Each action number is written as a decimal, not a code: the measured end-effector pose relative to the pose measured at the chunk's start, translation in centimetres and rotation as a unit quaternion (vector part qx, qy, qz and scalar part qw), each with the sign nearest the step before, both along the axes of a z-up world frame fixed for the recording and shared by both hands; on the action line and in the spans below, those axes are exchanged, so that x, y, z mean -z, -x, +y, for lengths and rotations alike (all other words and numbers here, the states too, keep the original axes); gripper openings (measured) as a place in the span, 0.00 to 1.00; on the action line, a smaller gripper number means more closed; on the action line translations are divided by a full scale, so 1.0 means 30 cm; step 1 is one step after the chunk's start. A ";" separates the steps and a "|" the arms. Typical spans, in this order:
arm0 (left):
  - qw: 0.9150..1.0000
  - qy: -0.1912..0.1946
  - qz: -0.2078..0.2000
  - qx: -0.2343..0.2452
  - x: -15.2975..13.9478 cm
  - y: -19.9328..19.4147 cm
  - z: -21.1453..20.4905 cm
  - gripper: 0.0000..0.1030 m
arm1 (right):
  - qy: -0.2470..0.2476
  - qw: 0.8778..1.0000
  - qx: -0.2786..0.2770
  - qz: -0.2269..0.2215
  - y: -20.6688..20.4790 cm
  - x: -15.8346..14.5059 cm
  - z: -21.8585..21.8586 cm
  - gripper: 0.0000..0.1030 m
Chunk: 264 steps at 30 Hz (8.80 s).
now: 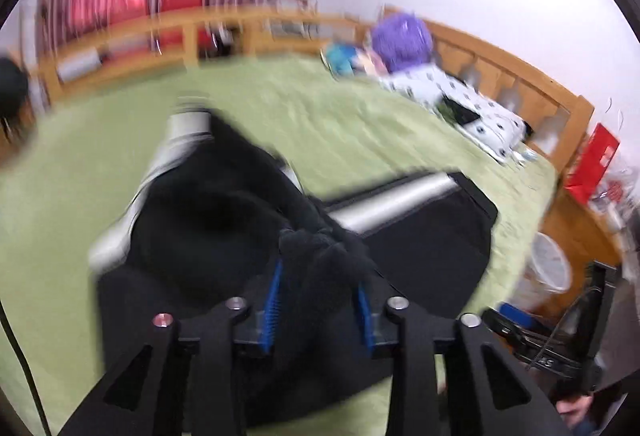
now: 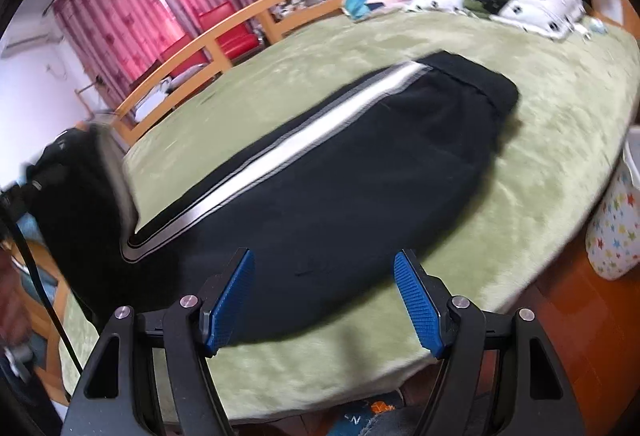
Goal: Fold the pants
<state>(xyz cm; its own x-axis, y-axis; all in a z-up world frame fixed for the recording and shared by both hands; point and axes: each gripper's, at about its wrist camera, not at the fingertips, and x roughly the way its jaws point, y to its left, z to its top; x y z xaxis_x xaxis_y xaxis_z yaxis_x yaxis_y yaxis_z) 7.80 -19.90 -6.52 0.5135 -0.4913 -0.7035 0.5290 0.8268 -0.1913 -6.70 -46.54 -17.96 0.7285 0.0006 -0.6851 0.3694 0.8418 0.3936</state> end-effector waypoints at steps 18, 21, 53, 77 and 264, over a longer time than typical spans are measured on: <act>0.961 -0.002 0.078 -0.265 0.319 0.035 0.810 0.61 | -0.076 0.982 -0.170 0.002 -0.434 0.117 0.300 0.60; 0.958 0.015 0.090 -0.271 0.357 0.055 0.850 0.61 | -0.057 0.977 -0.197 0.062 -0.496 0.159 0.379 0.18; 0.974 0.070 0.145 -0.158 0.534 0.039 0.813 0.65 | -0.102 0.960 -0.250 0.080 -0.812 0.200 0.304 0.14; 0.964 0.090 0.187 -0.169 0.571 0.008 0.743 0.65 | 0.054 0.971 -0.223 0.064 -0.411 0.203 0.306 0.55; 0.951 0.079 -0.027 -0.299 0.125 0.246 1.152 0.19 | 0.056 0.969 -0.241 0.023 -0.186 0.005 0.724 0.60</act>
